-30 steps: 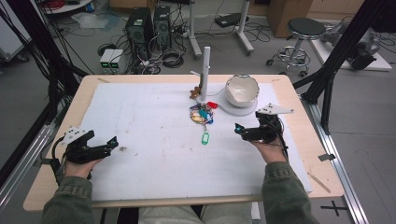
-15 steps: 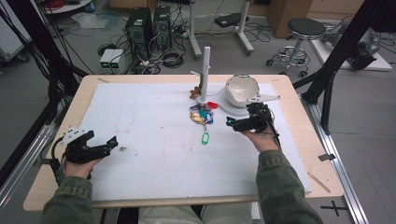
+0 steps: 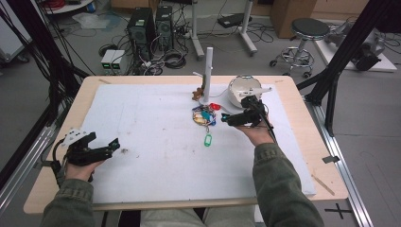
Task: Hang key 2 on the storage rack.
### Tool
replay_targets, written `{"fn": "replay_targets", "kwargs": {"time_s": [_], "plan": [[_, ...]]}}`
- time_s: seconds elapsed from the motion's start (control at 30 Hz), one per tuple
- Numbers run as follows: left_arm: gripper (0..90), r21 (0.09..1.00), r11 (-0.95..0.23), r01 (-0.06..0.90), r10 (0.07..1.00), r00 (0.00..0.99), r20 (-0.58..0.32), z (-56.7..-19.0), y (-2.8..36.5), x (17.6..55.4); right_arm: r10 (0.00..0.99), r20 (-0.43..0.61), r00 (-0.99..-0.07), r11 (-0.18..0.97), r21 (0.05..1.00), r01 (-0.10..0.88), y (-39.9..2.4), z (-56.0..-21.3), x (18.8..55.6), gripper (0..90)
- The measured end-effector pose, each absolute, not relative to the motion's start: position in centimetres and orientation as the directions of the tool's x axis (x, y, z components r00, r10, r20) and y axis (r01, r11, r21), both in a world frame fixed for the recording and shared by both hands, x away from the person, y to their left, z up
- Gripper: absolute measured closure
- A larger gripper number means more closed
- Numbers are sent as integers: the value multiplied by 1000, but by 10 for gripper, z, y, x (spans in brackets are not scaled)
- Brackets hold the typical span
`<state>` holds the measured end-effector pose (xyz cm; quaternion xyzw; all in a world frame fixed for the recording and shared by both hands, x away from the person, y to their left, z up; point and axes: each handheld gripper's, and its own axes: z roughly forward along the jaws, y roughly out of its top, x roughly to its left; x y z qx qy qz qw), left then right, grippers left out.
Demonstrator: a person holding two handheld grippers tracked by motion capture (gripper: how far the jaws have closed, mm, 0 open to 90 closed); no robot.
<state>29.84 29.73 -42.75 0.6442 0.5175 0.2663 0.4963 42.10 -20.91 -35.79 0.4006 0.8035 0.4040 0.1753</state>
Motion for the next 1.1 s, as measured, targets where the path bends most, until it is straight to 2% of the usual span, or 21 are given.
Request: {"fn": "replay_targets", "kwargs": {"time_s": [0.5, 0.83, 1.1], "plan": [[16, 917, 29, 399, 929, 328, -173, -427, 297, 298, 762, 23, -647, 415, 750, 515, -178, -354, 441, 6], [17, 916, 31, 399, 927, 331, -175, -428, 297, 299, 750, 57, -659, 427, 718, 549, -161, -358, 459, 7], [16, 916, 18, 401, 923, 345, -169, -428, 296, 299, 767, 97, -634, 411, 684, 603, -152, -363, 474, 9]]}}
